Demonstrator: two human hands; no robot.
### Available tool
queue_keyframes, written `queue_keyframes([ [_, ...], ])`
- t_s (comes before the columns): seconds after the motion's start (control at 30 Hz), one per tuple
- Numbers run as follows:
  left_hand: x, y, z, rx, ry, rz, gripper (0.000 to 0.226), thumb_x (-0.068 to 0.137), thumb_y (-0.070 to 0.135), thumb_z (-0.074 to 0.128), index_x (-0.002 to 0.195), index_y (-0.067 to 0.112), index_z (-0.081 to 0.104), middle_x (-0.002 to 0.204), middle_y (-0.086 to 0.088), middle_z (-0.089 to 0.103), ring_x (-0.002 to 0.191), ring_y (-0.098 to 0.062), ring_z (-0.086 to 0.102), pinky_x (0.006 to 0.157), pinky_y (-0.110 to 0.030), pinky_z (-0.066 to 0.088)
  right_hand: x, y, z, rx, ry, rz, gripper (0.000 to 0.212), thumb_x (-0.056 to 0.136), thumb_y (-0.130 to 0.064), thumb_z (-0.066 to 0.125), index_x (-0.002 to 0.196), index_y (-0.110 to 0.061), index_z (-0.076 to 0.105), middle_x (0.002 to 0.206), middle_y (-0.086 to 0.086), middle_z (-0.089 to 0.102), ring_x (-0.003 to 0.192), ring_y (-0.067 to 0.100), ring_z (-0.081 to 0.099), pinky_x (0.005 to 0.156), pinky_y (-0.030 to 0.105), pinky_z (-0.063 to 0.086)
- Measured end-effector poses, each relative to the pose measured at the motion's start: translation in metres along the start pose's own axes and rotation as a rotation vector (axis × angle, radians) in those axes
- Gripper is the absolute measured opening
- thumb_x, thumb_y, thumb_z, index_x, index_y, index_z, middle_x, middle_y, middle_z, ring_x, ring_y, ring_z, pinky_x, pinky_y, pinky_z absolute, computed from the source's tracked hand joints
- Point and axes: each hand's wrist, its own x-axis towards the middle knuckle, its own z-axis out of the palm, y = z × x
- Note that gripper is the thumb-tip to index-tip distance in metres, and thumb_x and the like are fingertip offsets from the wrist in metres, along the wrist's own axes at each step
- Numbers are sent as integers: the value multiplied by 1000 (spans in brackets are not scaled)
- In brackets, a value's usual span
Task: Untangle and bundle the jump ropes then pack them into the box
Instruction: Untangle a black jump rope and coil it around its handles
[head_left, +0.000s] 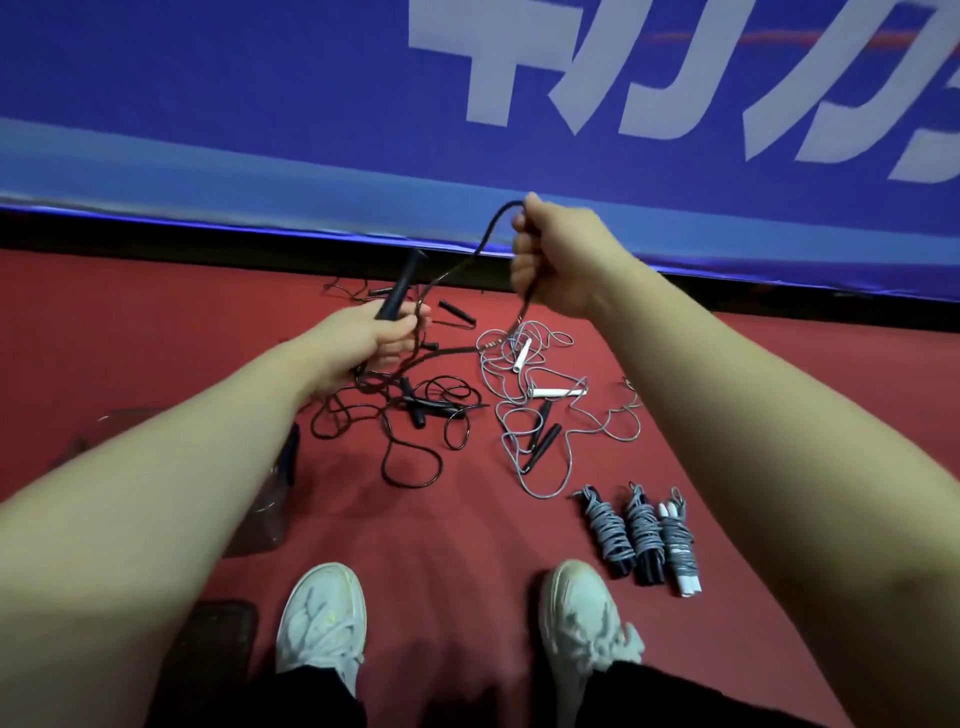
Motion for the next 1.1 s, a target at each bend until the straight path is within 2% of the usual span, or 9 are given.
queue_keyframes([
  [0.13, 6, -17, 3, 78, -32, -9, 18, 92, 12, 58, 99, 28, 62, 98, 7, 62, 97, -15, 47, 79, -24, 35, 13, 3, 24, 110, -132, 64, 37, 104, -25, 24, 73, -14, 42, 42, -7, 24, 35, 7, 19, 37, 17, 17],
  [0.3, 25, -35, -4, -155, 100, 44, 29, 69, 23, 70, 95, 20, 57, 76, 6, 52, 55, -2, 43, 58, -20, 34, 58, 32, 32, 556, -207, 318, 32, 101, -14, 25, 76, -10, 45, 46, -3, 27, 35, 8, 23, 39, 16, 19],
  [0.4, 32, -45, -14, -442, 48, 23, 28, 87, 20, 57, 115, 18, 54, 103, -11, 68, 83, -11, 64, 76, -21, 42, 85, 51, 29, 679, -119, 321, 32, 101, -12, 24, 75, -10, 44, 43, -3, 26, 32, 8, 22, 36, 16, 18],
  [0.47, 24, -49, -16, -364, 5, -55, 26, 97, 23, 39, 118, 19, 53, 93, -15, 73, 85, -20, 69, 76, -25, 43, 99, 61, 18, 736, -7, 285, 33, 101, -12, 23, 77, -9, 45, 43, -3, 25, 32, 7, 21, 34, 16, 18],
  [0.6, 12, -66, -10, -61, -196, -140, 39, 88, 30, 45, 120, 9, 53, 72, -11, 67, 77, -26, 63, 74, -33, 32, 105, 75, -8, 846, 97, 226, 36, 104, -18, 22, 82, -7, 49, 45, -3, 26, 30, 7, 23, 33, 16, 20],
  [0.7, 10, -62, -1, -104, -263, -133, 29, 90, 25, 50, 107, 3, 57, 55, 2, 45, 51, -12, 50, 85, -36, 46, 102, 77, -13, 822, 59, 195, 38, 104, -22, 24, 84, -6, 52, 44, -3, 31, 32, 7, 27, 35, 16, 24],
  [0.77, 10, -50, 4, -171, -218, -129, 18, 89, 23, 50, 92, 5, 54, 50, 7, 35, 41, -6, 37, 70, -24, 51, 99, 77, -16, 716, 37, 153, 40, 104, -28, 28, 87, -7, 57, 49, -3, 38, 39, 6, 36, 40, 15, 31],
  [0.87, 10, -30, 4, -306, -155, -106, 16, 92, 20, 50, 78, 12, 46, 47, 9, 30, 37, -2, 29, 48, -13, 40, 97, 85, -26, 494, 51, 104, 50, 101, -44, 28, 86, -13, 64, 52, -5, 53, 48, 6, 53, 50, 16, 41],
  [1.1, 27, 2, 6, -817, 100, -116, 28, 99, 25, 44, 73, 16, 44, 42, 9, 27, 34, -5, 22, 52, -17, 34, 98, 160, -24, 306, 71, 358, 55, 101, -47, 14, 87, -15, 57, 78, 2, 58, 69, 14, 53, 56, 22, 32],
])
